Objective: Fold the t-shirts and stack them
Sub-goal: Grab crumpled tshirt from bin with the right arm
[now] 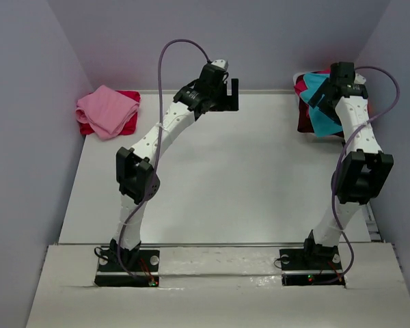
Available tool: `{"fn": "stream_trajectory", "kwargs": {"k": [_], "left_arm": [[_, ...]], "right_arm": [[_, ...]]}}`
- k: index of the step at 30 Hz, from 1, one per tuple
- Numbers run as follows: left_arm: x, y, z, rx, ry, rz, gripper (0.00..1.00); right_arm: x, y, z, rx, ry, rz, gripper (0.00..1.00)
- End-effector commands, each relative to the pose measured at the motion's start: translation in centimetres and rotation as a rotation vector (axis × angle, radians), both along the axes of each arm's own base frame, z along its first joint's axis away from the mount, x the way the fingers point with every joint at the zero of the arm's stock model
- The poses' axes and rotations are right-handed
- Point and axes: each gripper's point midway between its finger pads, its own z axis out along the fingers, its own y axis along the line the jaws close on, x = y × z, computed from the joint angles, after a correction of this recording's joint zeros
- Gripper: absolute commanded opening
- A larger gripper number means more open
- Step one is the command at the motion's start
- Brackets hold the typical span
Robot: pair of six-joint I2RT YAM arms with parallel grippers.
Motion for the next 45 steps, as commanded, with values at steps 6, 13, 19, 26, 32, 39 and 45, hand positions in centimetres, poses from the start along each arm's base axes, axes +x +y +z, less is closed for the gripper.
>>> {"fn": "stream_trajectory", "kwargs": {"k": [6, 13, 19, 26, 32, 39, 45], "left_arm": [[1.1, 0.8, -1.6, -0.007, 0.059, -0.023, 0.99], [0.9, 1.4, -3.1, -0.019, 0.085, -0.035, 0.99], [1.0, 2.3, -3.5, -0.027, 0.087, -0.03, 0.99], [1.3, 3.1, -3.6, -0.028, 0.093, -0.027, 0.99], [1.0, 3.1, -3.8, -0.032, 0.102, -0.03, 0.99], [0.3, 3.1, -4.0, -0.056, 0.119, -0.028, 0.99], [0.0, 3.3, -4.1, -0.064, 0.124, -0.012, 0.99]], "right_arm": [[2.6, -1.7, 1.3, 0.013, -0.065, -0.012, 0.96], [2.8, -3.3, -0.3, -0.006, -0.029, -0.059, 0.94], [3.1, -4.2, -1.3, -0.006, -0.018, -0.065, 0.79], [3.3, -3.9, -1.0, 0.009, -0.029, -0.058, 0.11], [3.0, -3.5, -1.1, 0.028, -0.025, -0.048, 0.07], [0.6, 1.0, 3.0, 0.141, -0.102, 0.087, 0.07], [-5.1, 8.6, 12.4, 0.129, -0.305, 0.296, 0.07]]}}
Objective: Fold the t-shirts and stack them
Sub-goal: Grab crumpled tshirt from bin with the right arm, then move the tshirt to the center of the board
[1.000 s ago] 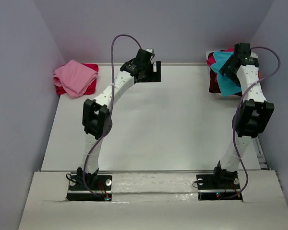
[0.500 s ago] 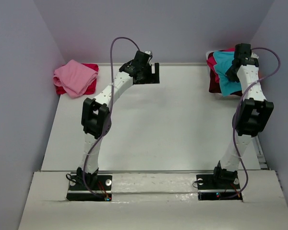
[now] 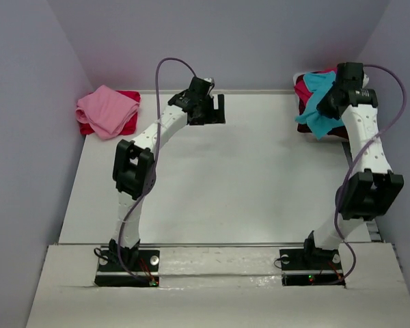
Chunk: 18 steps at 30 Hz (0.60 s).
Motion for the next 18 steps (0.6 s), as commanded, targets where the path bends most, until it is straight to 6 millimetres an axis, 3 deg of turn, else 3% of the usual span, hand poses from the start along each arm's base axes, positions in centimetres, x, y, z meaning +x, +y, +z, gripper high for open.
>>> {"fn": "stream_trajectory", "kwargs": {"k": [1, 3, 4, 5, 6, 10, 13, 14, 15, 16, 18], "left_arm": [[-0.4, 0.4, 5.9, -0.067, -0.108, 0.016, 0.99], [-1.0, 0.5, 6.7, -0.074, -0.125, 0.026, 0.99], [-1.2, 0.6, 7.1, -0.079, -0.134, 0.026, 0.99], [-1.4, 0.8, 8.4, -0.094, -0.164, 0.034, 0.99], [-1.6, 1.2, 8.0, -0.082, -0.16, 0.047, 0.99], [-2.2, 2.7, 9.6, -0.059, -0.199, 0.082, 0.99], [-3.1, 3.3, 11.7, -0.087, -0.238, 0.099, 0.99], [-3.4, 4.2, 12.7, -0.092, -0.276, 0.13, 0.99], [-3.8, 4.6, 12.8, -0.09, -0.277, 0.14, 0.99], [-3.9, 5.0, 12.6, -0.087, -0.286, 0.156, 0.99], [-4.3, 5.4, 13.4, -0.098, -0.305, 0.165, 0.99]], "right_arm": [[-4.8, 9.0, 13.5, 0.044, -0.312, 0.262, 0.07], [-7.3, 12.2, 17.0, 0.083, -0.412, 0.386, 0.07], [-7.1, 12.2, 16.9, 0.083, -0.416, 0.387, 0.07], [-8.7, 13.4, 18.7, 0.104, -0.479, 0.438, 0.07], [-9.9, 13.6, 19.7, 0.109, -0.506, 0.453, 0.07], [-12.0, 14.5, 21.6, 0.105, -0.551, 0.534, 0.07], [-12.8, 14.3, 21.5, 0.089, -0.532, 0.54, 0.07], [-14.3, 16.1, 22.4, 0.13, -0.557, 0.632, 0.07], [-14.2, 16.5, 22.5, 0.143, -0.568, 0.648, 0.07], [-15.0, 16.6, 22.9, 0.135, -0.599, 0.65, 0.07], [-14.8, 15.7, 22.6, 0.103, -0.586, 0.602, 0.07]]}}
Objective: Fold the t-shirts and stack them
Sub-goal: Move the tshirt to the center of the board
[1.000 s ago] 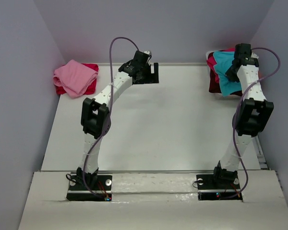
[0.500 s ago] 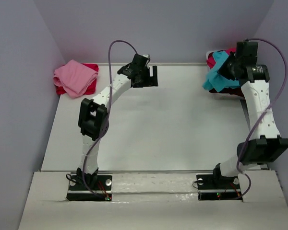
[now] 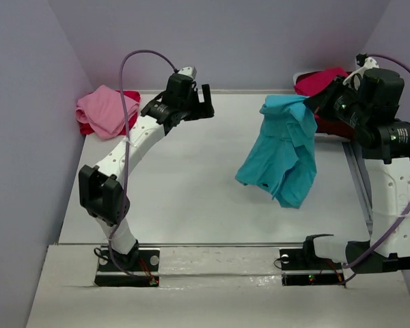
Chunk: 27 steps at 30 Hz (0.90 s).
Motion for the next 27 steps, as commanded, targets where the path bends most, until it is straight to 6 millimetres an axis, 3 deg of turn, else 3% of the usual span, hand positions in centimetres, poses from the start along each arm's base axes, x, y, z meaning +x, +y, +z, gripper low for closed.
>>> {"fn": "stream_trajectory", "kwargs": {"k": [1, 3, 5, 6, 9, 11, 15, 17, 18, 22, 24, 27], "left_arm": [[-1.0, 1.7, 4.8, -0.049, -0.127, 0.067, 0.99], [-1.7, 1.6, 5.6, -0.061, -0.145, 0.061, 0.99], [-2.1, 1.8, 5.9, -0.075, -0.154, 0.064, 0.99], [-2.2, 1.8, 5.7, -0.076, -0.148, 0.065, 0.99], [-2.6, 2.2, 6.0, -0.075, -0.155, 0.071, 0.99], [-3.0, 2.8, 6.3, -0.072, -0.168, 0.083, 0.99], [-3.7, 3.2, 6.5, -0.078, -0.18, 0.083, 0.99], [-4.1, 3.6, 7.3, -0.086, -0.2, 0.091, 0.99], [-4.3, 3.9, 7.2, -0.081, -0.202, 0.101, 0.99], [-4.8, 5.0, 8.5, -0.08, -0.244, 0.129, 0.99], [-5.3, 5.4, 9.1, -0.084, -0.259, 0.132, 0.99], [-5.7, 5.7, 9.2, -0.087, -0.269, 0.136, 0.99]], "right_arm": [[-1.1, 0.5, 0.9, -0.036, -0.038, 0.044, 0.07], [-0.5, 2.8, -0.7, -0.012, 0.027, 0.167, 0.07], [0.6, 3.8, -2.9, -0.01, 0.063, 0.181, 0.07], [1.3, 4.5, -5.0, -0.029, 0.123, 0.182, 0.07], [1.2, 7.5, -7.1, -0.067, 0.161, 0.241, 0.07], [0.7, 10.5, -7.9, -0.131, 0.165, 0.286, 0.07], [-0.1, 13.2, -7.6, -0.165, 0.151, 0.339, 0.07], [-1.7, 15.7, -6.7, -0.169, 0.126, 0.419, 0.07], [-2.4, 16.8, -5.3, -0.168, 0.09, 0.447, 0.07], [-4.5, 18.9, -3.0, -0.223, 0.054, 0.422, 0.07], [-5.0, 19.1, -2.8, -0.227, 0.051, 0.406, 0.07], [-3.9, 18.6, -3.4, -0.253, 0.04, 0.344, 0.07]]}}
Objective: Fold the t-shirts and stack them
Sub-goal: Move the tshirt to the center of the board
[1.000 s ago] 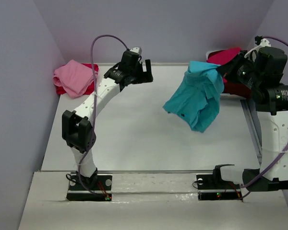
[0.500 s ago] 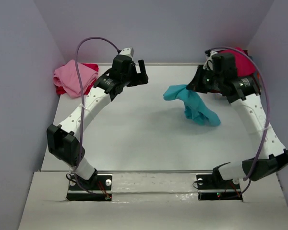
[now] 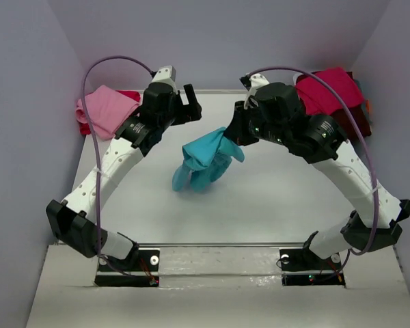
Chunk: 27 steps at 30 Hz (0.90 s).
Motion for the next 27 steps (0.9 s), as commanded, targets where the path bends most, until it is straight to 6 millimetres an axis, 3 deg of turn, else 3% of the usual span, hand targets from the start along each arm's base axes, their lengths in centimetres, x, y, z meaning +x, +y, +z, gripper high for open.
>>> {"fn": "stream_trajectory", "kwargs": {"k": [1, 3, 4, 7, 8, 11, 12, 14, 15, 16, 17, 19, 21, 22, 23, 27], "left_arm": [[-0.6, 1.1, 2.5, -0.02, -0.093, 0.032, 0.99], [-0.6, 1.2, 2.0, -0.011, -0.085, 0.037, 0.99], [-0.6, 1.2, 1.9, -0.009, -0.082, 0.037, 0.99], [-0.8, 1.4, 1.4, -0.011, -0.076, 0.042, 0.99], [-0.9, 1.5, 1.6, -0.017, -0.081, 0.043, 0.99], [-1.2, 1.6, 0.9, -0.012, -0.069, 0.04, 0.99], [-1.3, 1.6, 0.5, -0.01, -0.065, 0.04, 0.99], [-1.5, 1.6, 0.3, -0.01, -0.061, 0.035, 0.99], [-1.5, 1.6, 0.1, -0.012, -0.057, 0.033, 0.99], [-1.6, 1.5, 0.1, -0.017, -0.055, 0.028, 0.99], [-1.7, 1.4, 0.3, -0.024, -0.058, 0.023, 0.99], [-2.0, 1.4, 0.1, -0.027, -0.053, 0.017, 0.99], [-2.3, 1.5, 0.3, -0.033, -0.061, 0.014, 0.99], [-2.5, 1.6, -0.1, -0.031, -0.053, 0.012, 0.99], [-2.6, 1.6, -0.1, -0.031, -0.055, 0.011, 0.99], [-3.0, 1.2, -0.8, -0.039, -0.038, -0.02, 0.99]], "right_arm": [[2.9, -2.0, -0.4, -0.071, -0.062, -0.177, 0.07], [4.5, -1.5, -2.8, -0.151, -0.031, -0.217, 0.07], [4.7, -1.7, -2.6, -0.146, -0.037, -0.239, 0.07], [6.6, -1.0, -5.0, -0.149, 0.003, -0.273, 0.07], [7.8, -2.0, -6.3, -0.145, 0.037, -0.306, 0.07], [9.5, -2.4, -8.5, -0.116, 0.104, -0.305, 0.07], [10.9, -3.1, -10.2, -0.142, 0.135, -0.33, 0.07], [12.0, -3.5, -12.5, -0.174, 0.191, -0.344, 0.16], [13.1, -3.9, -14.7, -0.207, 0.233, -0.367, 0.22], [13.4, -3.8, -15.4, -0.221, 0.247, -0.371, 0.29], [13.5, -4.0, -16.0, -0.24, 0.259, -0.382, 0.47], [13.5, -3.9, -17.2, -0.255, 0.285, -0.385, 0.74], [13.0, -3.6, -17.3, -0.227, 0.29, -0.37, 0.89], [12.8, -3.3, -15.7, -0.172, 0.254, -0.35, 0.96], [12.0, -3.7, -17.0, -0.188, 0.276, -0.349, 0.98], [9.5, -4.8, -18.1, -0.175, 0.316, -0.351, 0.95]]}}
